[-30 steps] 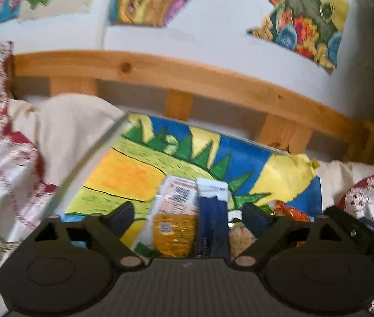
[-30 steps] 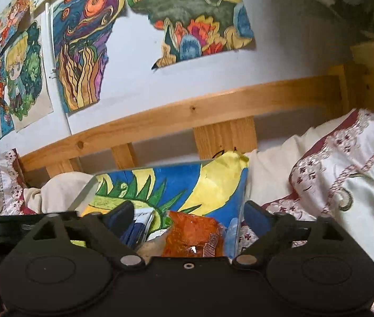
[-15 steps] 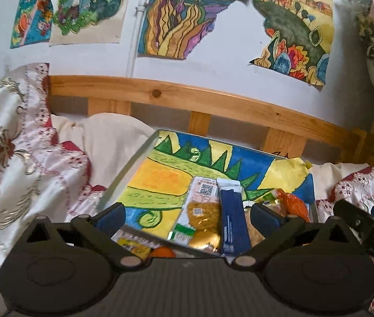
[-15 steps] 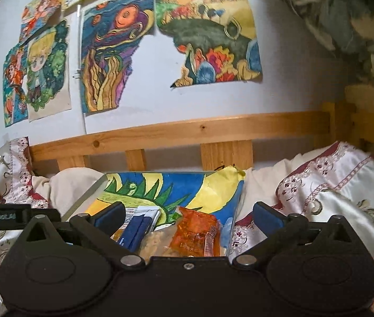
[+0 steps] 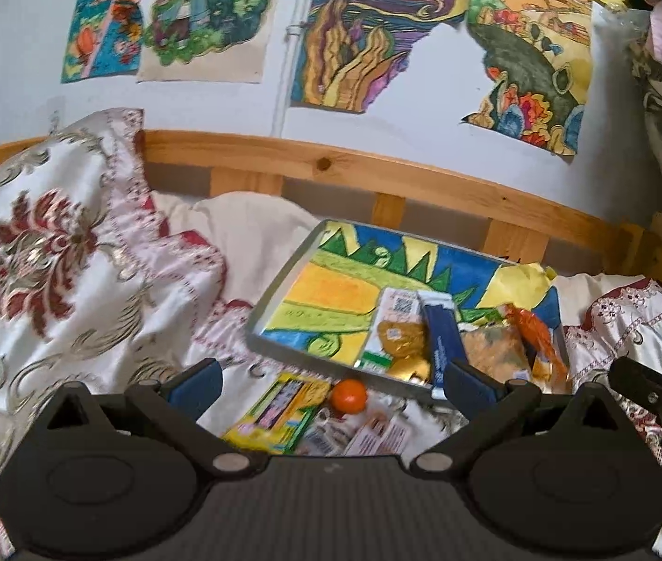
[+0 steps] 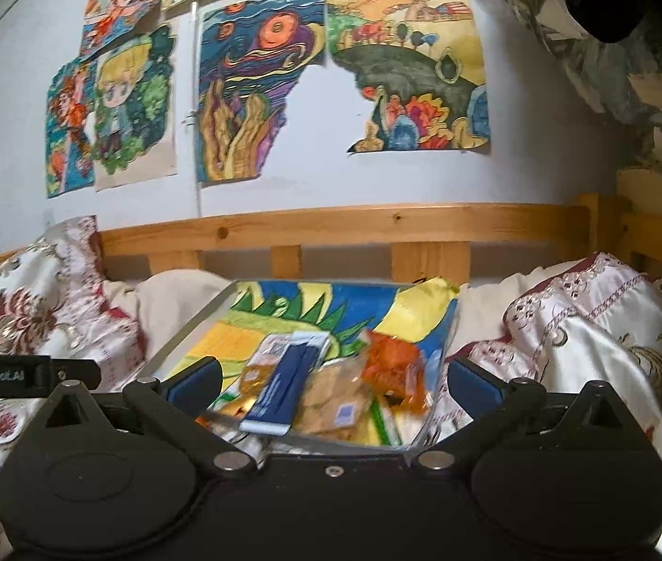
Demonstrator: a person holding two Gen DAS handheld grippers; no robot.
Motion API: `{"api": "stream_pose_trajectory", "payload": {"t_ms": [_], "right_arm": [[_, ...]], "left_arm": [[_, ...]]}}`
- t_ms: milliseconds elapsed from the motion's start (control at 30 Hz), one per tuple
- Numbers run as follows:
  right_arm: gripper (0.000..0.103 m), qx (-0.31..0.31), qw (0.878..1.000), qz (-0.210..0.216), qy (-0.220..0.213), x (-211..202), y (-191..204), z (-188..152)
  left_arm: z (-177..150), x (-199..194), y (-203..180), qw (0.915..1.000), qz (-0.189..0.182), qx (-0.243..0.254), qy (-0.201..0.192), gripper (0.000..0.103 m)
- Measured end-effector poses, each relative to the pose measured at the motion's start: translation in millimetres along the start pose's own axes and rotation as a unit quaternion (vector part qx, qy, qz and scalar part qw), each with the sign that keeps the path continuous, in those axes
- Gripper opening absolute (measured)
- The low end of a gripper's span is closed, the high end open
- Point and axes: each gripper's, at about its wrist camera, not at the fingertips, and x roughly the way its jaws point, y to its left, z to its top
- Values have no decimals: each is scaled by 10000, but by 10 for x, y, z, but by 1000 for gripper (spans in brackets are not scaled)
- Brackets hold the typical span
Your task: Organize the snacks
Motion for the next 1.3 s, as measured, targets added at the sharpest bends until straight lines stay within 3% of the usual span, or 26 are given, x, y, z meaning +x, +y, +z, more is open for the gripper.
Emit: {"api": "stream_pose_trajectory", "payload": {"t_ms": [233,600,1300], "right_arm": [[102,-14,9997,156,170,-260,185,-111],[102,9,9986,238,463,-512,381,-286],[102,-276,9933,426,1040,-498,670,-546]], "left_arm": [[-190,-205,254,9998,107,-143,117,102],[-422,-395,461,9987,83,231,450,102],[-593,-392,679,9946,338,241,949,102]]}}
